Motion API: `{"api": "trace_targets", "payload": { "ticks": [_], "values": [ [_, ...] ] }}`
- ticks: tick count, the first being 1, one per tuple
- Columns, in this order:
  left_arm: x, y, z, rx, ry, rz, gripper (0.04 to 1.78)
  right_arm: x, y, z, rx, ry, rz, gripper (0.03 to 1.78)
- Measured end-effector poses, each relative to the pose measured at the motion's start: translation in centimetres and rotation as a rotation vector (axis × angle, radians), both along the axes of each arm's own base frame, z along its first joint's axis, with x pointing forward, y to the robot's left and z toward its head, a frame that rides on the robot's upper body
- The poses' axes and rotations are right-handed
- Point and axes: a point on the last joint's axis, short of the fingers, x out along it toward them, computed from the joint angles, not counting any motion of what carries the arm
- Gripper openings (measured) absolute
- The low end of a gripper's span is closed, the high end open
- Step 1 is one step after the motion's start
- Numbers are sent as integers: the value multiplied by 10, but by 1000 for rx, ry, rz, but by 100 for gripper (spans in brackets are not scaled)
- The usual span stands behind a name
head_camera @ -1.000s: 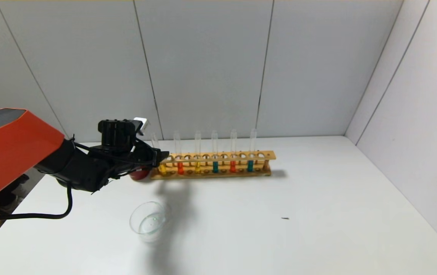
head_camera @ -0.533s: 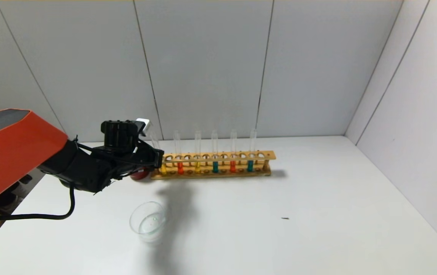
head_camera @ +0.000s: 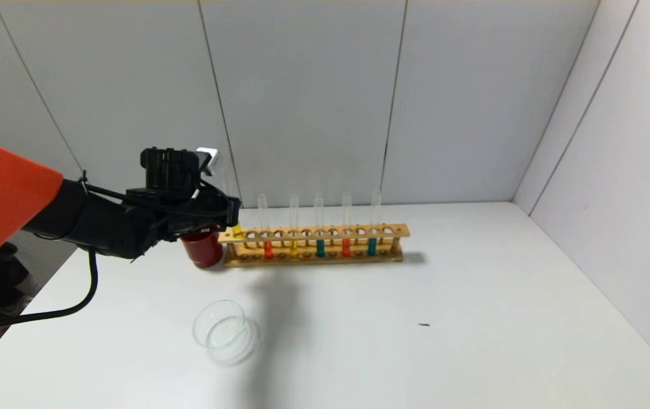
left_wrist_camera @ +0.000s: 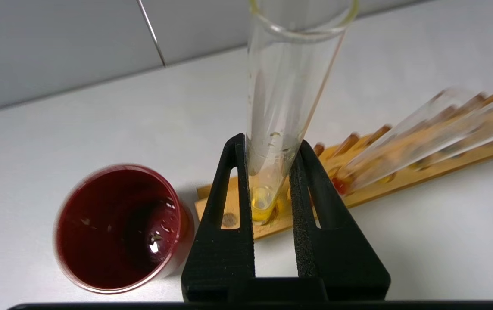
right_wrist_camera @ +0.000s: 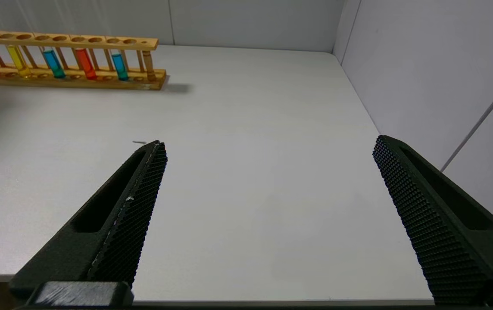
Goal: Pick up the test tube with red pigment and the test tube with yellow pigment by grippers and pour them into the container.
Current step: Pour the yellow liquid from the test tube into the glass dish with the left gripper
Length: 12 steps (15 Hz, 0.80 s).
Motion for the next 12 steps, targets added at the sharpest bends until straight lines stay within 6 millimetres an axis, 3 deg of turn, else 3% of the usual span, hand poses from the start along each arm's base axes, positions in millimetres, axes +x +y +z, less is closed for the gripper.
{"api": "trace_targets", "payload": {
  "ticks": [7,10,12],
  "values": [
    [-25,6,74,22,-113,9,30,0,0,0,0,0,0,175],
    [-48,17,83,39,-79,-5,30,0,0,0,0,0,0,175],
    [-67,33,78,32,-37,-44,30,0,0,0,0,0,0,175]
  ]
}}
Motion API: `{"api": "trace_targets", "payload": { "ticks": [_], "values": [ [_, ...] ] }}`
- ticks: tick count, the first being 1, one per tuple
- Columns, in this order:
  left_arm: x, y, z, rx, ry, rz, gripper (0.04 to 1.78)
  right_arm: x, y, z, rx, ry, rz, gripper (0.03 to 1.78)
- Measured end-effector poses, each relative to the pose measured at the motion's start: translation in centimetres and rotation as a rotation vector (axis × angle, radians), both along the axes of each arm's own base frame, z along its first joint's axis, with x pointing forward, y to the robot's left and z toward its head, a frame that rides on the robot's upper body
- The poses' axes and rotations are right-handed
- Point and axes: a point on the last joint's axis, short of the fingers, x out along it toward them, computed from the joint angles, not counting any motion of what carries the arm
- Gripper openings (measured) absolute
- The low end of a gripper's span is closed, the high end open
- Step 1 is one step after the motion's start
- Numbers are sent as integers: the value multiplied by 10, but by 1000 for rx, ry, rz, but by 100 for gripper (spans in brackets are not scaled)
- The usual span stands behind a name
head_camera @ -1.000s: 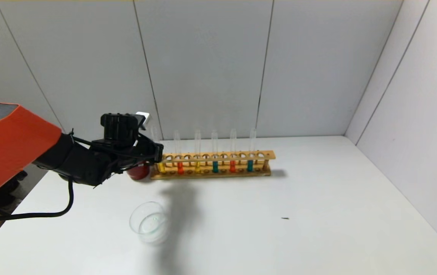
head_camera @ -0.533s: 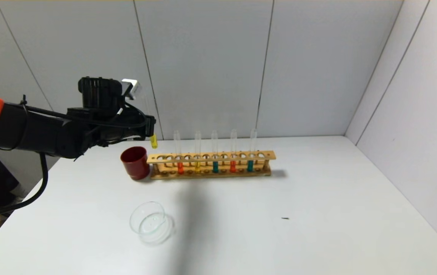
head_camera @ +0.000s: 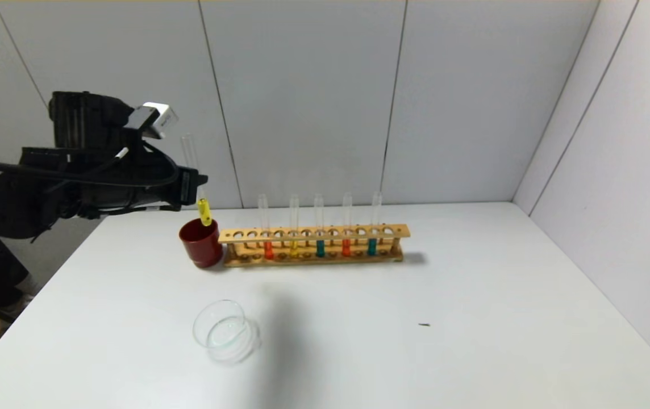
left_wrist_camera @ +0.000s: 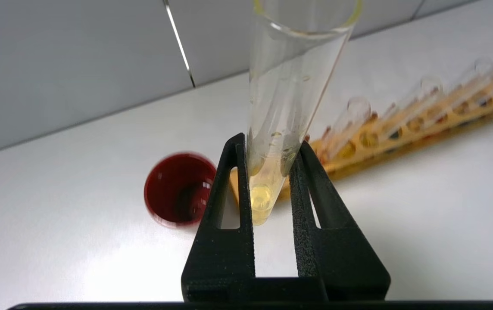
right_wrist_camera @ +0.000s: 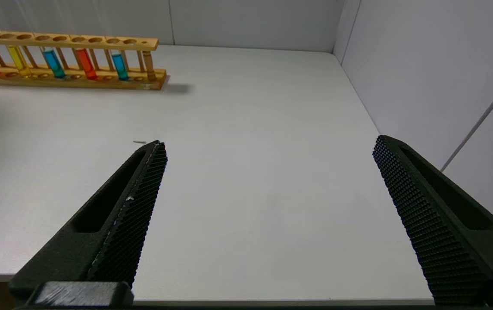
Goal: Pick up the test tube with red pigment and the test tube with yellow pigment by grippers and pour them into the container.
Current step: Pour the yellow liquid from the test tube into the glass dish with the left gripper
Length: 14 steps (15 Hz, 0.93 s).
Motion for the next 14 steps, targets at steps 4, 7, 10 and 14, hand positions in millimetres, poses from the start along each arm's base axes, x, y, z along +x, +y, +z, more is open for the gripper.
{"api": "trace_targets", "payload": {
  "ticks": [4,7,10,14],
  "values": [
    [-33,40,-19,86,-40,-117,30,0,0,0,0,0,0,175],
    [-50,56,-37,258,-81,-230,30,0,0,0,0,0,0,175],
    [-54,61,-39,410,-138,-289,30,0,0,0,1,0,0,175],
    [-49,58,-39,664,-242,-390,30,0,0,0,0,0,0,175]
  ]
}}
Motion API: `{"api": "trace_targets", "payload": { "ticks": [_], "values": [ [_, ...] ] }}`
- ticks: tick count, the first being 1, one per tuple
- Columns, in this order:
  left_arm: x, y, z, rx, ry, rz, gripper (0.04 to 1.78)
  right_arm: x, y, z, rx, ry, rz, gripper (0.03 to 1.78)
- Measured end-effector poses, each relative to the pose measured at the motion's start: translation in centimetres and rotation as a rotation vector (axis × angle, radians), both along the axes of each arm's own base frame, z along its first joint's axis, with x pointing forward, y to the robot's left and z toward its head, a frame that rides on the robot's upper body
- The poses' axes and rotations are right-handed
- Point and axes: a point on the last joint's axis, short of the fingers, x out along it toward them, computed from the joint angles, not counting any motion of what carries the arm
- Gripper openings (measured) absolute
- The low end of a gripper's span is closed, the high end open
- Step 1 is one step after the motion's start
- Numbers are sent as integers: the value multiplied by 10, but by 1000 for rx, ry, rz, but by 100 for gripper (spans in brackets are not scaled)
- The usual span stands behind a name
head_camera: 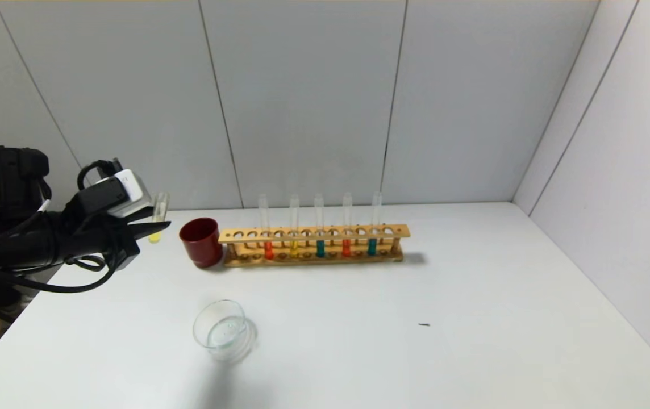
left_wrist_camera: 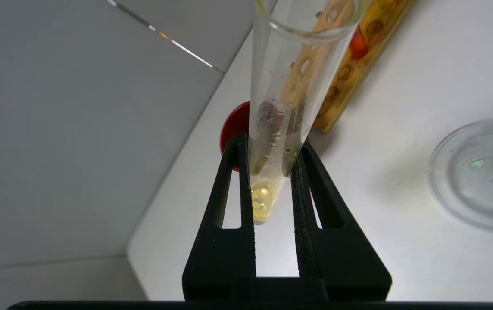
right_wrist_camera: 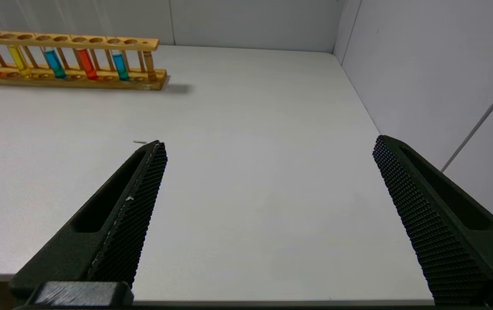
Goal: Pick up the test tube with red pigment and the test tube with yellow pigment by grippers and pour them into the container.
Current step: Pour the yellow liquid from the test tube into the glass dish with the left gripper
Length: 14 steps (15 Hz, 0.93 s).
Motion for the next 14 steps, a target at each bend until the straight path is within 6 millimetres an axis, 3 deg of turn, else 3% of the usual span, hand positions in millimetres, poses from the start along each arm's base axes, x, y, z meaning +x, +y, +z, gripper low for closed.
{"api": "trace_targets", "payload": {
  "ticks": [7,14],
  "values": [
    [-10,-1,-29,366,-79,-185,30,0,0,0,0,0,0,175],
    [-15,1,-40,501,-111,-254,30,0,0,0,0,0,0,175]
  ]
}}
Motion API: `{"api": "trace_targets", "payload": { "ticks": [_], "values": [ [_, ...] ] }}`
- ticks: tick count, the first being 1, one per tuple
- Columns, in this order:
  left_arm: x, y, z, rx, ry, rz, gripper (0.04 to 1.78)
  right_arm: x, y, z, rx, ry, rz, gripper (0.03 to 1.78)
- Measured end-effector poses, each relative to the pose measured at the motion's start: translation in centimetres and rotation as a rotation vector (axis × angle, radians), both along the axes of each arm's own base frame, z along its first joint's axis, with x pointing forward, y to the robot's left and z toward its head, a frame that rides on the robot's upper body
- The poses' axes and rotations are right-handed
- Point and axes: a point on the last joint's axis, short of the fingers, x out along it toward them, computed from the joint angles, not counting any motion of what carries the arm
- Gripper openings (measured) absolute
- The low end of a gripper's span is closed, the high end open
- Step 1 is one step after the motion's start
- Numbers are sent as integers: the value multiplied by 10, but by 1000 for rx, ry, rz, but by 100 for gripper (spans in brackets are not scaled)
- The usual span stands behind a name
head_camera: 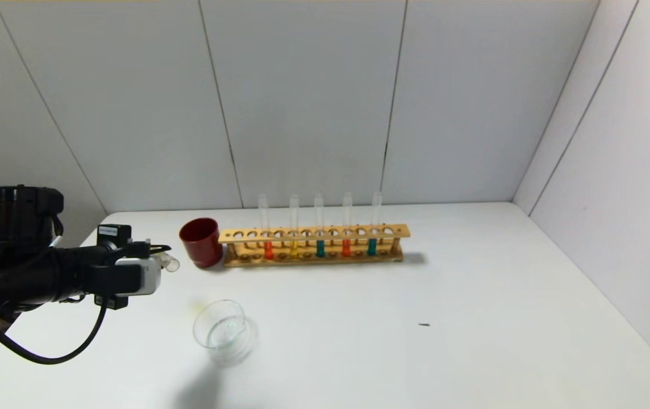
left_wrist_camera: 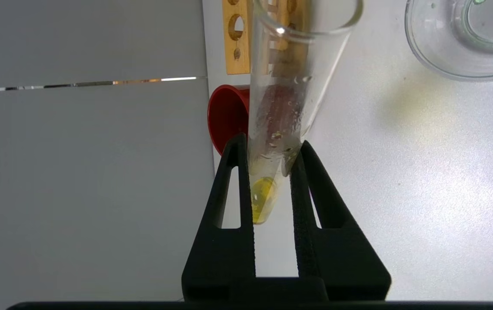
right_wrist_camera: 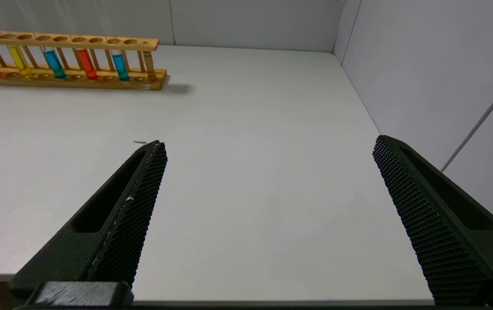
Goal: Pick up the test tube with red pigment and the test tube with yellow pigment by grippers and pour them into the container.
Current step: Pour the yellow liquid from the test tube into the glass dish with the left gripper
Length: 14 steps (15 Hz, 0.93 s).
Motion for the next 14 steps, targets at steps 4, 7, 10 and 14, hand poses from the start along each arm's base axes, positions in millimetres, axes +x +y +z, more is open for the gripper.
{"api": "trace_targets", "payload": {
  "ticks": [4,7,10,14],
  "values": [
    [2,0,-5,40,-3,-29,30,0,0,0,0,0,0,175],
    [5,0,-9,71,-6,-48,30,0,0,0,0,0,0,175],
    [9,1,-11,143,-37,-91,30,0,0,0,0,0,-1,175],
    [21,2,-15,214,-64,-130,30,0,0,0,0,0,0,175]
  ]
}}
